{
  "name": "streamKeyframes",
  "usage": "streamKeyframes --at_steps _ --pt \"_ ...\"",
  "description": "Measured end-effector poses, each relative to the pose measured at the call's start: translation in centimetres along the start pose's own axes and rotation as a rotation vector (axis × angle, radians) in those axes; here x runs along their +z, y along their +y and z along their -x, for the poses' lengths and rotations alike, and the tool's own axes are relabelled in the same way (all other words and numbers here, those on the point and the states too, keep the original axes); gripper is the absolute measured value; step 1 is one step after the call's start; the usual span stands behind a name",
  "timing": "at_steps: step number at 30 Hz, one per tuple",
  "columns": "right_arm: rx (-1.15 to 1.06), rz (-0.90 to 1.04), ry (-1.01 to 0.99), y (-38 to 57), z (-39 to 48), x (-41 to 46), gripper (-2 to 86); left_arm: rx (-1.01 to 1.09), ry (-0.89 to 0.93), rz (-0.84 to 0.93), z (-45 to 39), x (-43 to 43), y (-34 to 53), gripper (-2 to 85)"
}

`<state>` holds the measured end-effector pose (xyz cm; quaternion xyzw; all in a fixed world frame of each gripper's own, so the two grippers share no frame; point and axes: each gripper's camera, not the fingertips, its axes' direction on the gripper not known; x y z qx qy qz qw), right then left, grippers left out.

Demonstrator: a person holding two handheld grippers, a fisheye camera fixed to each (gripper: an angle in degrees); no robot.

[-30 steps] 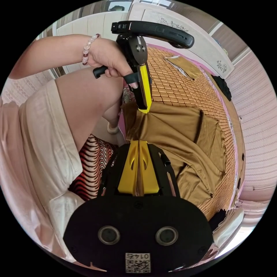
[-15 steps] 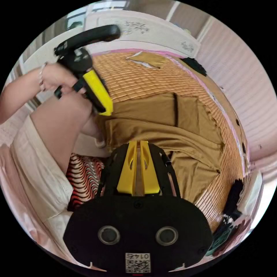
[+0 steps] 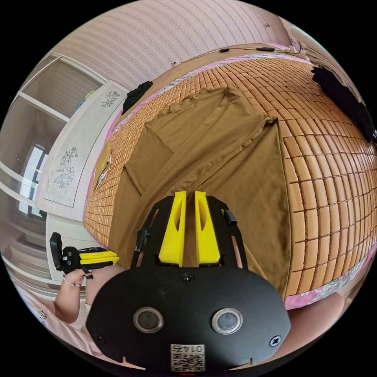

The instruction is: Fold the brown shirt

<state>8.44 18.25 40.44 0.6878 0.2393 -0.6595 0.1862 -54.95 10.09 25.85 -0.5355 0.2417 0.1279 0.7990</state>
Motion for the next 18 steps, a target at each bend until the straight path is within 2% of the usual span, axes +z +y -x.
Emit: streamKeyframes --at_steps 7,12,18 --pt "-0.019 0.023 -0.066 -0.2 -2.5 -0.3 10.1 0.002 -0.004 -0.005 -0.3 0.4 0.5 -0.4" --pt "-0.038 0.05 -0.003 -1.1 -3.1 0.2 4.7 0.004 -0.005 -0.002 -0.4 0.6 0.6 -0.4" --pt "-0.072 0.015 -0.041 -0.8 -5.1 -2.4 0.9 -0.002 0.003 -0.005 -0.3 0.8 0.9 -0.5"
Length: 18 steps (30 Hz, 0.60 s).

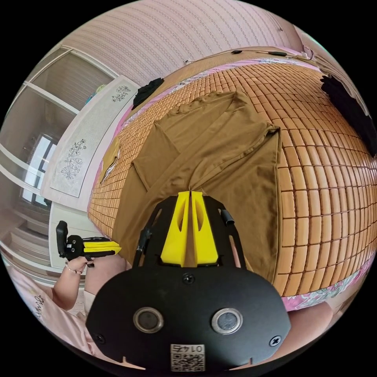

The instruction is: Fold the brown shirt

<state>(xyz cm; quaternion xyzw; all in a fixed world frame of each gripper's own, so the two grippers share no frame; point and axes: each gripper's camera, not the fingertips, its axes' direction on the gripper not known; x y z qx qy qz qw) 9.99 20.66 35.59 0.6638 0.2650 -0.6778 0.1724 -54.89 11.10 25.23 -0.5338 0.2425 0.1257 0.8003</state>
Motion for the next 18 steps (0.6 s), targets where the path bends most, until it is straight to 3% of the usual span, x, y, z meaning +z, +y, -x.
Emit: streamKeyframes --at_steps 12,18 --pt "-0.038 -0.046 0.072 -1.6 -2.1 -1.8 5.6 -0.003 -0.013 -0.032 0.0 -1.4 0.8 0.3" --pt "0.088 -0.06 0.057 -5.9 -4.8 -1.0 6.6 0.017 0.074 -0.265 -1.0 -4.8 1.6 1.8"
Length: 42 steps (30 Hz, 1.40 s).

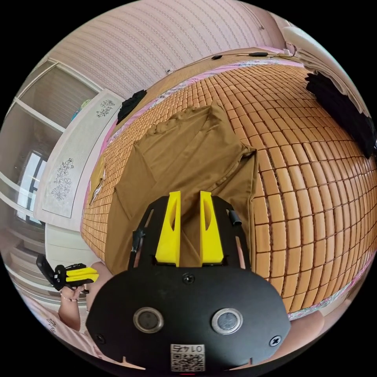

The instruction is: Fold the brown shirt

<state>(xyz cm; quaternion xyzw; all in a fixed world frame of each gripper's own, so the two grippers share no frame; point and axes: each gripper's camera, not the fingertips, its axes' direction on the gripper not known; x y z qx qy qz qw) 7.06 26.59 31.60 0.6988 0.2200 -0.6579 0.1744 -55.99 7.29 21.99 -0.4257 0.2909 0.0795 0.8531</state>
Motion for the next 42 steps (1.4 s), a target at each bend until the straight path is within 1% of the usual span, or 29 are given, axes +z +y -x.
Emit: streamKeyframes --at_steps 2,5,7,10,11,13,16,20,23,26,28,30,31,33,36,39,41,42 --pt "-0.005 0.05 0.065 -1.2 0.2 1.4 3.7 0.044 0.033 -0.035 -1.6 1.1 -1.6 4.8" --pt "-0.018 0.059 0.101 -2.3 0.5 1.6 1.4 0.073 0.034 -0.006 -3.2 4.1 -4.0 6.6" --pt "-0.043 0.05 0.094 -2.7 0.8 1.1 0.9 0.079 0.006 0.02 -3.5 5.6 -5.2 6.2" --pt "-0.085 0.045 0.099 -3.5 0.8 0.4 0.5 0.077 -0.034 0.078 -3.0 7.1 -6.4 2.7" --pt "-0.098 0.051 0.097 -3.7 0.8 0.4 0.4 0.113 -0.03 0.079 -2.9 7.3 -6.5 1.0" --pt "-0.119 0.07 0.106 -4.1 0.7 0.6 0.4 0.139 -0.016 0.106 -2.7 7.0 -6.9 0.5" --pt "-0.15 0.101 0.13 -4.2 0.6 1.4 0.4 0.219 -0.017 0.152 -2.8 7.0 -7.3 1.8" --pt "-0.148 0.046 0.114 -3.9 0.5 -0.2 0.4 0.218 0.037 0.169 -1.8 6.7 -8.2 5.6" --pt "-0.199 -0.001 0.157 -3.7 0.9 -1.4 0.1 0.228 0.032 0.181 -1.6 6.5 -8.6 5.6" --pt "-0.182 -0.03 0.163 -6.1 0.7 -1.4 -0.1 0.229 0.013 0.164 -1.3 6.4 -9.0 4.9" --pt "-0.178 -0.005 0.182 -7.8 0.4 -0.5 -0.2 0.229 0.015 0.177 -1.0 6.2 -9.4 4.8" --pt "-0.147 0.077 0.252 -8.9 -0.6 0.9 -0.2 0.237 0.006 0.187 -0.7 6.1 -9.7 4.6" --pt "-0.145 0.045 0.225 -9.1 -1.2 0.5 -0.2 0.245 -0.002 0.19 -0.5 6.0 -9.8 4.5" --pt "-0.111 0.023 0.26 -9.6 -2.1 -0.2 -0.1 0.259 -0.011 0.188 -0.2 5.7 -10.0 4.5" --pt "-0.159 0.042 0.256 -10.3 -2.7 -0.3 0.0 0.243 0.032 0.183 1.1 5.3 -10.3 5.2" --pt "-0.197 0.066 0.248 -11.3 -2.6 -1.1 0.4 0.209 0.166 0.21 2.8 4.2 -11.1 5.8" --pt "-0.244 -0.051 0.277 -12.4 -1.9 -2.9 1.2 0.145 0.298 0.11 5.5 1.5 -12.0 5.1" --pt "-0.264 -0.078 0.284 -12.7 -1.6 -3.1 1.6 0.127 0.32 0.08 6.4 0.8 -12.3 4.8"
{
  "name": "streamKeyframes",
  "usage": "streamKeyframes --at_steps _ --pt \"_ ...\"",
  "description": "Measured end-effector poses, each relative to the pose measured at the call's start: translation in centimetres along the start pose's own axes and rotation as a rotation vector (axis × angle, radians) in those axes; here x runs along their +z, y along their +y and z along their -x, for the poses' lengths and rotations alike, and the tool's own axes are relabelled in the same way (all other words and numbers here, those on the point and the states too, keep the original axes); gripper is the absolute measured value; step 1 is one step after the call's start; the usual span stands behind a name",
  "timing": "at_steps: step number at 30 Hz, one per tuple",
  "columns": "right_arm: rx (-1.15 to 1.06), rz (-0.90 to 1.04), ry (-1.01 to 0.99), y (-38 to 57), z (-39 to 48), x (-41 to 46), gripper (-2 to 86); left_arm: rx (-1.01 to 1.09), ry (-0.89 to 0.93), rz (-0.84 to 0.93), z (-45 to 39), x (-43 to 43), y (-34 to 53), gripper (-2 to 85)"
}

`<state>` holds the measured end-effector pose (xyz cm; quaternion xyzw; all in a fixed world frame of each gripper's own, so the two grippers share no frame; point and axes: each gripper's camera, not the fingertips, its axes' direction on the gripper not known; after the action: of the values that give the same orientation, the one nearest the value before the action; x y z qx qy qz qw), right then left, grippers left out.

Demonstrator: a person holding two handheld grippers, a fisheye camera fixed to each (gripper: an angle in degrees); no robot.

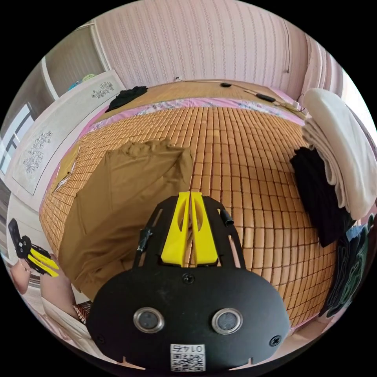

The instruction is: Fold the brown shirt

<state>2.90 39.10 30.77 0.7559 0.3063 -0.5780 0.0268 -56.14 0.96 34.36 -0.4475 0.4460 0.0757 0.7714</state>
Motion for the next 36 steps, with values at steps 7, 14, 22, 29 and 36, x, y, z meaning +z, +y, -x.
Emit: streamKeyframes --at_steps 7,14,22,29,36 --pt "-0.155 0.037 -0.043 -7.9 1.4 5.0 11.6 -0.185 -0.182 -0.336 13.4 -9.4 -6.6 6.1" --pt "-0.07 0.139 -0.067 -11.4 -1.2 10.7 4.8 -0.494 -0.181 -0.411 25.3 -9.8 -14.0 11.1" --pt "-0.068 0.102 -0.158 -12.6 -3.4 10.1 0.2 -0.5 -0.087 -0.295 28.3 -7.0 -19.1 0.8" --pt "-0.048 -0.014 -0.126 -15.1 -4.8 7.6 0.5 -0.451 -0.227 -0.486 27.1 -12.2 -21.2 -1.0" --pt "-0.012 -0.135 -0.154 -16.1 -6.0 3.6 0.6 -0.424 -0.263 -0.574 25.8 -15.9 -21.5 -1.0"
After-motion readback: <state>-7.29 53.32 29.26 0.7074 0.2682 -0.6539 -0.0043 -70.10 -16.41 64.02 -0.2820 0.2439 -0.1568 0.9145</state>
